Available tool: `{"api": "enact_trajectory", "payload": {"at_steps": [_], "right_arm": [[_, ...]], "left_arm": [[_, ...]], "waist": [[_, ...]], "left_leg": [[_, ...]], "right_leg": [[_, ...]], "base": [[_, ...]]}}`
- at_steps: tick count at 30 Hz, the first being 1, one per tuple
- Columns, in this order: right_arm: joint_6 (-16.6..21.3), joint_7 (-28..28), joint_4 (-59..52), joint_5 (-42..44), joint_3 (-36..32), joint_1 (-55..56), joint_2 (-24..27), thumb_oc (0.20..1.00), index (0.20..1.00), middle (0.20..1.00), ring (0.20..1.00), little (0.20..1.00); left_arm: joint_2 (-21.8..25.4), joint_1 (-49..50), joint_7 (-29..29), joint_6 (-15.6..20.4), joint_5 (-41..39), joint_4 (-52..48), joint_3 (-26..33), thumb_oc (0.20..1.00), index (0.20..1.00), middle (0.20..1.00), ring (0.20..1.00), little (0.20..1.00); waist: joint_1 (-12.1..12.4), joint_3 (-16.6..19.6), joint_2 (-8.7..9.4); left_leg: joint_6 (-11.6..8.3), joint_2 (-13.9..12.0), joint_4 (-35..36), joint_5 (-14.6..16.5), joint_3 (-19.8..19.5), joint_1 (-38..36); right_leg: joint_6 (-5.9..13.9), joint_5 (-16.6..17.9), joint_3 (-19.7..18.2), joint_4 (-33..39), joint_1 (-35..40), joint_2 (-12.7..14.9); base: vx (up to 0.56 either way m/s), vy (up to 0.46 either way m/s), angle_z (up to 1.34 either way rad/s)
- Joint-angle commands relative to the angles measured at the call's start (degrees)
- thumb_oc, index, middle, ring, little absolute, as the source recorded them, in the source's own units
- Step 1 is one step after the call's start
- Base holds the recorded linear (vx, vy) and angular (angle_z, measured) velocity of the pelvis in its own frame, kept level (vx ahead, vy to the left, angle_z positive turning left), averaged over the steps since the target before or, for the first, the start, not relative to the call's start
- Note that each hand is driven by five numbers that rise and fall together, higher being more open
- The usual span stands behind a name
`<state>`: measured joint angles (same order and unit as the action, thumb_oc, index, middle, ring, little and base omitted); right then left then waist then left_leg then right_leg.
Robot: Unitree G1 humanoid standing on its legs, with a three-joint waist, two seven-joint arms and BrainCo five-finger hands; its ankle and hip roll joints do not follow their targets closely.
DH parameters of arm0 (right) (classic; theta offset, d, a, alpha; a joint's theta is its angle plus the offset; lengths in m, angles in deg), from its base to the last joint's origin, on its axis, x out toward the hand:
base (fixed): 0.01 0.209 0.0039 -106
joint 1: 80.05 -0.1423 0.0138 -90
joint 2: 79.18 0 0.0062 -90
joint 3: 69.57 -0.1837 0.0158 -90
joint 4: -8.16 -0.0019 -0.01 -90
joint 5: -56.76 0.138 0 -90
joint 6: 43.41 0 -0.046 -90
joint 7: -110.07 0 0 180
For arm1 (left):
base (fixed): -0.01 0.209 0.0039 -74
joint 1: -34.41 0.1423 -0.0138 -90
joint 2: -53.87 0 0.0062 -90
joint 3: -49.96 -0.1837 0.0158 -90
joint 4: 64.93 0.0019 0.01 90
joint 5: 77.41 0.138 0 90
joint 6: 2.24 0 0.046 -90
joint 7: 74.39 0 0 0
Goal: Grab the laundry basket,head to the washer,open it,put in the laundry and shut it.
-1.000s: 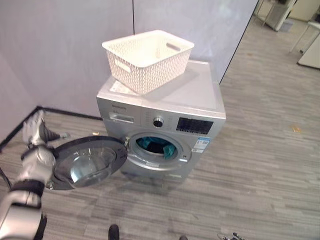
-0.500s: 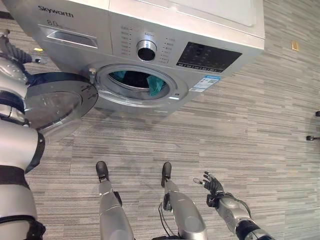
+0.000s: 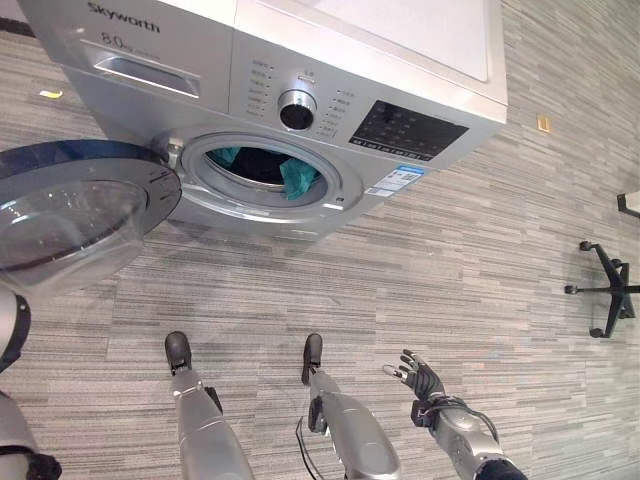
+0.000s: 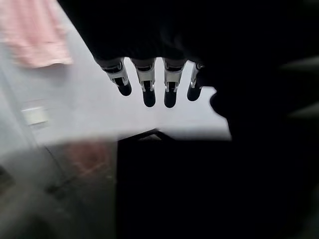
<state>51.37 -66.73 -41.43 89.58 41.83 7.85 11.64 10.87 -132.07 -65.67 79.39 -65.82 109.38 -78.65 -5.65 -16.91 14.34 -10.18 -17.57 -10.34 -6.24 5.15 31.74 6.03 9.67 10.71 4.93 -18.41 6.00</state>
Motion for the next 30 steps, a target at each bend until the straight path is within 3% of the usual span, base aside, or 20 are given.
{"api": "enact_trajectory", "payload": {"at_steps": [1, 3, 9, 14, 16, 17, 19, 21, 22, 24, 25, 27, 30], "right_arm": [[0.99, -0.41, -2.12, -1.32, -2.13, -0.19, 4.4, 1.0, 1.0, 1.0, 1.0, 1.0], [1.08, -0.31, -3.54, -2.47, -2.57, 0.02, 5.06, 1.0, 1.0, 1.0, 1.0, 1.0], [1.35, -0.62, -6.46, -4.42, -2.97, 0.35, 6.29, 1.0, 1.0, 1.0, 1.0, 1.0], [1.63, -0.34, -6.6, -5.63, -3.89, -0.21, 6.89, 1.0, 1.0, 1.0, 1.0, 1.0], [1.14, -0.83, -5.38, -6.21, -4.08, -1.0, 6.97, 1.0, 1.0, 1.0, 1.0, 1.0], [0.45, -1.37, -4.8, -6.62, -4.39, -1.39, 7.08, 1.0, 1.0, 1.0, 1.0, 1.0], [0.18, -1.77, -4.74, -6.38, -5.24, -1.08, 7.07, 1.0, 1.0, 1.0, 1.0, 1.0], [-0.71, -2.44, -6.65, -6.36, -7.48, 0.25, 7.82, 1.0, 1.0, 1.0, 1.0, 1.0], [-1.32, -3.25, -9.64, -6.27, -9.83, 2.58, 9.06, 1.0, 1.0, 1.0, 1.0, 1.0], [-0.89, -3.55, -8.29, -6.41, -9.39, 2.85, 9.62, 1.0, 1.0, 1.0, 1.0, 1.0], [0.06, -3.03, -5.54, -6.53, -8.3, 1.81, 9.22, 1.0, 1.0, 1.0, 1.0, 1.0], [1.06, -2.79, -4.6, -7.03, -8.18, 1.74, 8.54, 1.0, 1.0, 1.0, 1.0, 1.0], [1.25, -1.66, -1.76, -8.43, -8.91, 1.42, 7.19, 1.0, 1.0, 1.0, 1.0, 1.0]], "left_arm": [[3.62, -0.15, 0.47, 0.51, -0.38, 5.25, -1.24, 1.0, 1.0, 1.0, 1.0, 1.0], [2.75, 4.78, -1.41, 0.45, -0.17, 6.54, 1.84, 1.0, 1.0, 1.0, 1.0, 1.0], [1.06, 18.19, -6.21, 1.49, 2.43, 6.64, 9.15, 1.0, 1.0, 1.0, 1.0, 1.0], [-5.99, 28.45, -12.49, 3.98, 1.78, 2.77, 14.08, 1.0, 1.0, 1.0, 1.0, 1.0], [-9.81, 29.35, -16.75, 4.64, -4.56, -1.27, 15.64, 1.0, 1.0, 1.0, 1.0, 1.0], [-15.71, 32.78, -19.45, 5.26, -11.93, -6.86, 18.35, 1.0, 1.0, 1.0, 1.0, 1.0], [-17.92, 35.43, -20.73, 5.93, -15.78, -10.7, 19.48, 1.0, 1.0, 1.0, 1.0, 1.0], [-20.18, 43.4, -22.84, 7.51, -24.58, -25.41, 18.64, 1.0, 1.0, 1.0, 1.0, 1.0], [-16.2, 51.49, -23.13, 8.71, -39.56, -48.45, 11.65, 1.0, 1.0, 1.0, 1.0, 1.0], [-12.43, 53.78, -25.32, 9.04, -55.93, -66.91, 0.64, 1.0, 1.0, 1.0, 1.0, 1.0], [-14.43, 55.02, -27.25, 7.62, -67.06, -74.39, -3.17, 1.0, 1.0, 1.0, 1.0, 1.0], [-20.2, 57.75, -27.44, 6.86, -71.48, -75.77, -2.3, 1.0, 1.0, 1.0, 1.0, 1.0], [-26.92, 57.99, -24.91, 8.9, -72.46, -78.34, -2.94, 1.0, 1.0, 1.0, 1.0, 1.0]], "waist": [[-2.68, 1.18, 0.29], [-3.71, 1.83, 1.28], [-5.05, 3.47, 2.05], [-6.19, 5.1, 1.59], [-6.1, 5.89, 0.69], [-5.53, 6.11, -0.15], [-5.01, 5.97, -0.9], [-3.32, 5.18, -2.89], [-1.43, 4.18, -5.17], [-0.67, 3.32, -6.68], [-0.28, 2.97, -7.05], [-0.12, 2.58, -6.74], [-0.05, 2.73, -6.92]], "left_leg": [[3.76, 1.17, -5.52, 7.67, -2.24, 3.02], [3.78, 0.91, -5.82, 7.94, -2.84, 3.84], [3.69, 0.29, -6.48, 8.64, -2.97, 4.65], [3.65, 0.5, -6.77, 9.27, -3.22, 5.63], [3.64, 0.87, -6.84, 9.51, -3.4, 5.88], [3.8, 1.42, -6.87, 9.8, -3.67, 5.79], [3.9, 1.78, -6.89, 9.9, -3.76, 5.74], [4.14, 2.41, -6.98, 10.11, -3.81, 5.27], [4.57, 2.86, -7.13, 10.42, -3.75, 4.17], [5.01, 3.41, -7.01, 10.42, -3.55, 2.25], [5.19, 3.73, -6.27, 10.44, -2.85, -0.57], [5.37, 3.76, -5.35, 10.69, -1.44, -4.25], [5.68, 3.9, -4.18, 11.02, 0.25, -8.57]], "right_leg": [[4.38, -2.93, -1.79, -2.25, -1.06, 3.1], [4.29, -2.91, -1.91, -2.22, -1.56, 2.71], [4.1, -2.94, -2.29, -2.49, -2.3, 2.4], [4.06, -2.87, -2.61, -2.54, -3.01, 2.27], [4.06, -3.04, -2.47, -2.6, -3.11, 2.44], [4.06, -3.21, -2.18, -2.79, -3.0, 2.66], [4.0, -3.31, -2.04, -2.96, -2.94, 2.84], [3.95, -3.58, -1.92, -3.41, -2.5, 3.37], [3.92, -3.93, -1.48, -3.89, -1.4, 3.94], [3.9, -4.23, -1.18, -4.17, 0.13, 4.45], [4.04, -4.63, -1.42, -4.69, 1.54, 4.8], [4.05, -5.06, -2.2, -5.23, 3.17, 5.21], [3.86, -5.93, -3.0, -5.88, 5.08, 5.6]], "base": [[0.03, 0.002, -0.04], [0.04, -0.01, -0.03], [0.01, 0.002, -0.01], [0.02, -0.003, -0.03], [0.02, -0.001, 0.06], [0.02, -0.008, 0.05], [0.0, 0.024, 0.1], [-0.02, 0.058, 0.18], [-0.01, 0.061, 0.19], [0.01, 0.057, 0.19], [0.01, 0.033, 0.35], [0.02, 0.034, 0.02], [0.02, 0.017, -0.68]]}}
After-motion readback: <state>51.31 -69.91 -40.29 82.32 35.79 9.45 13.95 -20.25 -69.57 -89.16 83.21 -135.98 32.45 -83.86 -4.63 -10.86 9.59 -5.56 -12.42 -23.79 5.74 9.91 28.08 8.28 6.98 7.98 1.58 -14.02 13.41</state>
